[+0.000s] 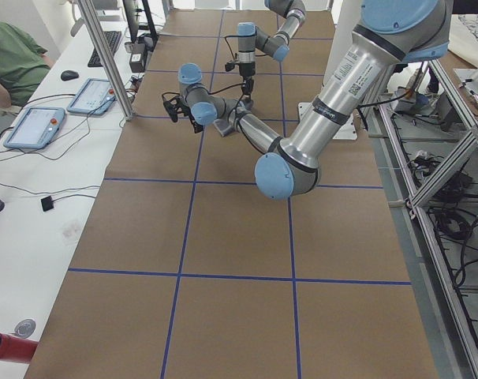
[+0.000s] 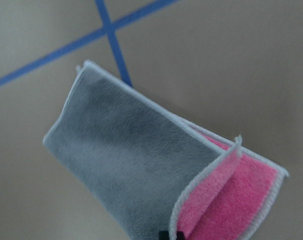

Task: Fold towel twice with both arms
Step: 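Lift the strip end and fold it toward the robot with the right gripper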

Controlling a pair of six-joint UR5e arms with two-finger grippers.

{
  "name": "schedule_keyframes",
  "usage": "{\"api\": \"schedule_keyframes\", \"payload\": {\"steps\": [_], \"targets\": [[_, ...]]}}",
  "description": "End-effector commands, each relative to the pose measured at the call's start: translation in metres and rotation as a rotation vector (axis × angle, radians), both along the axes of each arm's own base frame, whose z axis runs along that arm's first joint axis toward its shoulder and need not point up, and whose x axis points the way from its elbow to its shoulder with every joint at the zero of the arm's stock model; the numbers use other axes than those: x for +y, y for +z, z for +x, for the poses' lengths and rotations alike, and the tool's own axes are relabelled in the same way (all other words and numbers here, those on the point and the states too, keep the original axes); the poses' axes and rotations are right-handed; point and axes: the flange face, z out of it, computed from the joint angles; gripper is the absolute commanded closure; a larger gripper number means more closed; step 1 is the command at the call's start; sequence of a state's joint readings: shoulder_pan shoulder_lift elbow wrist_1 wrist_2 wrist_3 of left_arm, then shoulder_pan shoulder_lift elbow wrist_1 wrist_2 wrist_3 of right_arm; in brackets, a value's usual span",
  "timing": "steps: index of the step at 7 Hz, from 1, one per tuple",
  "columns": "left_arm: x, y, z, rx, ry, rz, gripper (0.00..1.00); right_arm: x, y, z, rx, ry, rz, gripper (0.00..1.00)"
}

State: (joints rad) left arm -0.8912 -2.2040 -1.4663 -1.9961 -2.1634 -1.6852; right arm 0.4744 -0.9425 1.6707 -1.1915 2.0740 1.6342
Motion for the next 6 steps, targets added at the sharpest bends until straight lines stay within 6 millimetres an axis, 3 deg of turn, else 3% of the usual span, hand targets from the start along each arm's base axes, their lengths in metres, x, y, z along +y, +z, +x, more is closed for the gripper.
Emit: {"api": "schedule_keyframes", "payload": {"steps": [1,2,3,6], "targets": [[0.001,0.018,-0.001,-0.016,0.01,0.0,0.0,0.031,-0.03,-0.046,-0.014,-0.036,0.032,1.0],[0.002,0.02,-0.001,-0.02,0.015,0.006,0.0,0.026,-0.049,-0.078,0.0,-0.014,0.046,1.0],[0.001,0.021,-0.001,-0.021,0.018,0.012,0.0,0.019,-0.064,-0.097,0.004,-0.011,0.047,1.0],[0.001,0.019,-0.002,-0.023,0.019,0.017,0.0,0.016,-0.065,-0.1,-0.005,-0.007,0.052,1.0]]}}
